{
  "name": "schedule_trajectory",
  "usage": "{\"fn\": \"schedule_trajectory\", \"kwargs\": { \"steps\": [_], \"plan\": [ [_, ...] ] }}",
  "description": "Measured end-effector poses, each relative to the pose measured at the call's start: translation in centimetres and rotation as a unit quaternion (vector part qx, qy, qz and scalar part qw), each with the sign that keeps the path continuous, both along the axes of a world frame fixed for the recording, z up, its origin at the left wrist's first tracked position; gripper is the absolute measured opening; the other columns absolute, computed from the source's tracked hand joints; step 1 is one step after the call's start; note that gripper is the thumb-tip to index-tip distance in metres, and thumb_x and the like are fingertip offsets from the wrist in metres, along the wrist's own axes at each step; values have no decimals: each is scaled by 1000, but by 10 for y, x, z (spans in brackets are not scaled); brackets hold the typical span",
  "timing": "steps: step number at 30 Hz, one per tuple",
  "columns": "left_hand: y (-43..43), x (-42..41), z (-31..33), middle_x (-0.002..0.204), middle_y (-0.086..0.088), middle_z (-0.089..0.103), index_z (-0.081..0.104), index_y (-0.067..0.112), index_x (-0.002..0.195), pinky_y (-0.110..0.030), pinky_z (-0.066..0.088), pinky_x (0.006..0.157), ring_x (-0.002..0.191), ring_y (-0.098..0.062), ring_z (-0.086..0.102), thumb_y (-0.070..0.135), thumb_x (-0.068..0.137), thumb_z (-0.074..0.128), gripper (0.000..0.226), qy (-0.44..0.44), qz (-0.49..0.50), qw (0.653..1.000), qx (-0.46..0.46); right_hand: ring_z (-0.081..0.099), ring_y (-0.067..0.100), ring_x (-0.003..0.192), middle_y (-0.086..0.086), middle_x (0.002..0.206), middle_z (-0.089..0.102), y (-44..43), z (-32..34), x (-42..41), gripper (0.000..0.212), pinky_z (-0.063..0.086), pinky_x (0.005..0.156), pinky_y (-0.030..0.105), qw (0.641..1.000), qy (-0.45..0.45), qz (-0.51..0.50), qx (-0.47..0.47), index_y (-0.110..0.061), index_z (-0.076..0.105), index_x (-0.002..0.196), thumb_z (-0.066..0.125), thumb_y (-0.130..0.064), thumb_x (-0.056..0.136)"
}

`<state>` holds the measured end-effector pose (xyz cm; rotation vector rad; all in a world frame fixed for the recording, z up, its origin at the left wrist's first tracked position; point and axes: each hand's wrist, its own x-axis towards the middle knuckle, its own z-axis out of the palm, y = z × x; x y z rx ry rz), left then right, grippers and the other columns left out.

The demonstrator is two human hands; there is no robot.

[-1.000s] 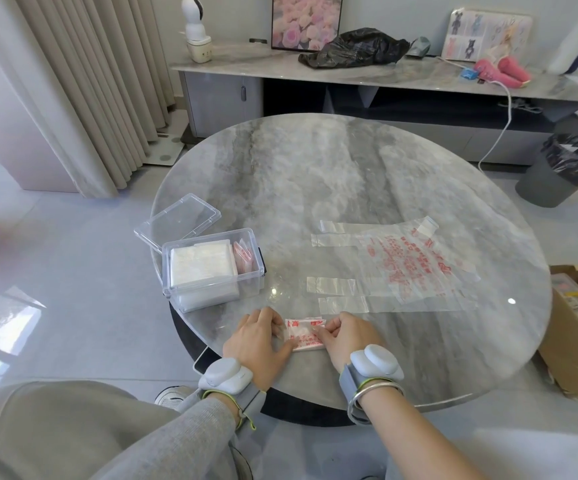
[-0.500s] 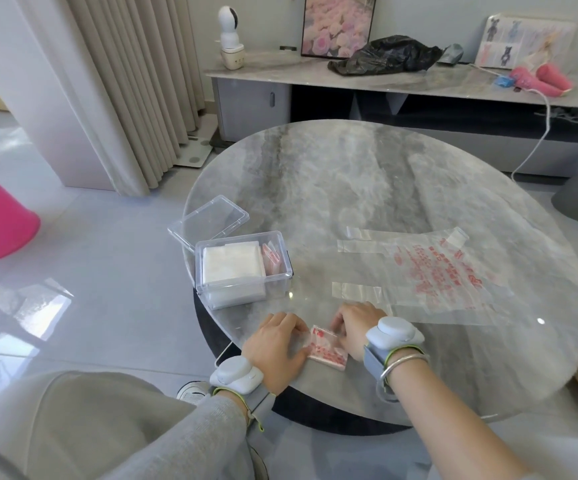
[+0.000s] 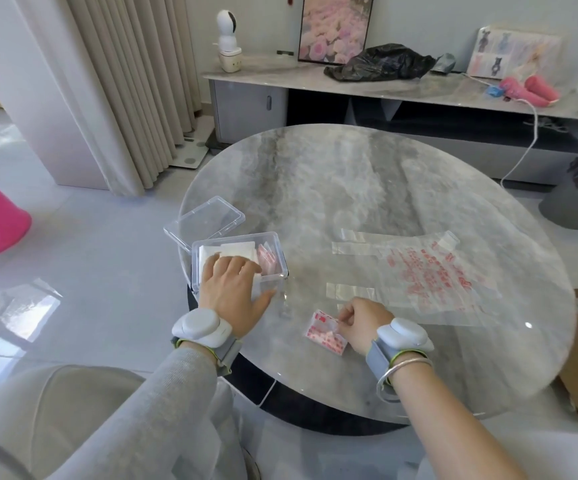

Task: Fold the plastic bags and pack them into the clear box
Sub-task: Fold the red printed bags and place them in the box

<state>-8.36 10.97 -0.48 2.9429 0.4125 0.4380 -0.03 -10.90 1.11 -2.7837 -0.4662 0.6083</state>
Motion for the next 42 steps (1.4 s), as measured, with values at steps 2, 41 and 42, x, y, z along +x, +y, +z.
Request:
{"fn": "schedule_trajectory", "kwargs": {
  "steps": [2,41,42],
  "plan": [
    [-2,-2,-5,102,-1,66,67,17,101,-42,31,104,101,-28,59,57,80,47,50,36,-15,999,-6,63,20,97,-3,105,68,0,3,1,14,50,83,30,999,-8,-34,38,-25,61,100,60,-27,86],
    [-23,-19,16,137,7,44,48,28,137,-30,31,106,125,-16,40,53,95,44,49,137,-62,986,-66,55,32,108,12,120,58,97,56,8,41,43,77,37,940,-226,246,-66,-10,40,129,40,1,90],
    [-23,-19,16,137,7,44,48,28,137,-30,31,106,125,-16,40,53,95,44,49,134,-62,987,-67,56,33,107,12,119,58,102,55,8,38,42,75,37,941,-227,242,-74,-9,40,127,38,1,91]
  ]
}}
